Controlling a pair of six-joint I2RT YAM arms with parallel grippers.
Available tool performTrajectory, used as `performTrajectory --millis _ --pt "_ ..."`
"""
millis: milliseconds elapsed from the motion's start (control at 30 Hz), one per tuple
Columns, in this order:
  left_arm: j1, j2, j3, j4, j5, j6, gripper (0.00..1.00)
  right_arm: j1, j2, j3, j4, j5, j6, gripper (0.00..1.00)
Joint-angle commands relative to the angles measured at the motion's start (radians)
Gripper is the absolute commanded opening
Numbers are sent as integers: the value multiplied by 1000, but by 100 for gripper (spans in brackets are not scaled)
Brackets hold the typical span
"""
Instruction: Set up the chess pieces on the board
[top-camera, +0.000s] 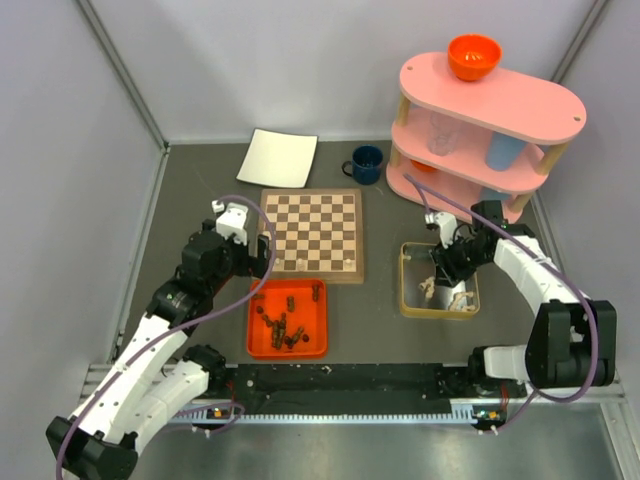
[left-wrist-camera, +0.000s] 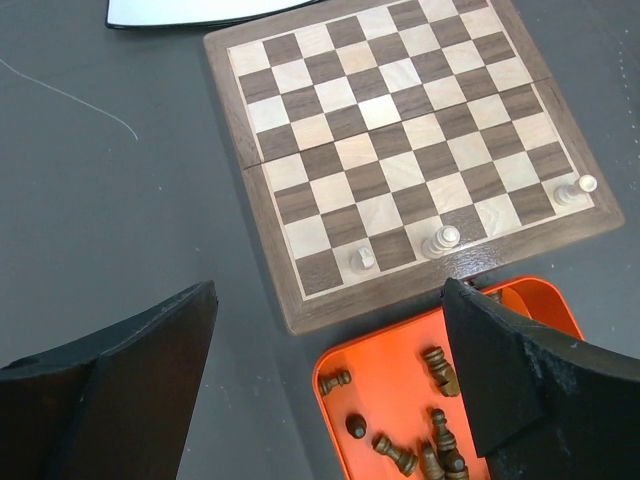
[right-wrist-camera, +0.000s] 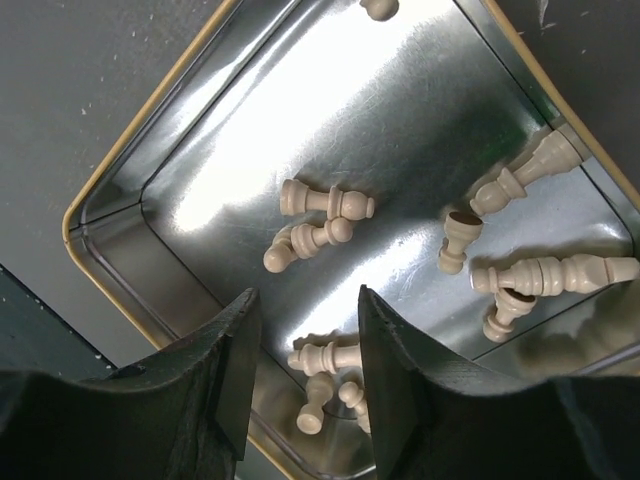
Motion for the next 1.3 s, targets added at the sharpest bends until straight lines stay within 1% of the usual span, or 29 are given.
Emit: performTrajectory --millis 0,67,100,233,333,500,600,733,1000,1067,1133,1267 --pt "3 -1 -7 94 -9 14 99 -1 21 47 -6 -64 36 43" --pt "3 5 -9 97 -8 14 99 22 32 44 -6 -89 40 43" --pt "3 4 -7 99 -9 14 99 58 41 41 -6 -92 40 43" --pt "3 -7 -13 100 -19 13 99 102 101 44 6 -117 58 43" --pt "3 -14 -21 99 -26 13 99 108 139 45 23 -117 81 43" --pt "3 -13 -23 102 -31 13 99 114 168 41 43 -57 107 43" --pt "3 -10 -23 105 -29 13 99 112 182 41 60 -36 125 45" --pt "3 -10 -23 105 -31 13 99 112 221 62 73 0 148 48" --pt "3 -14 -26 106 -36 13 99 117 274 105 98 32 179 49" --pt "3 -16 -27 105 -37 13 99 120 282 113 110 32 182 57" --pt "3 -13 -29 105 -39 13 99 132 290 116 118 23 187 61" --pt "3 -11 -29 106 -42 13 99 158 299 120 133 18 185 61"
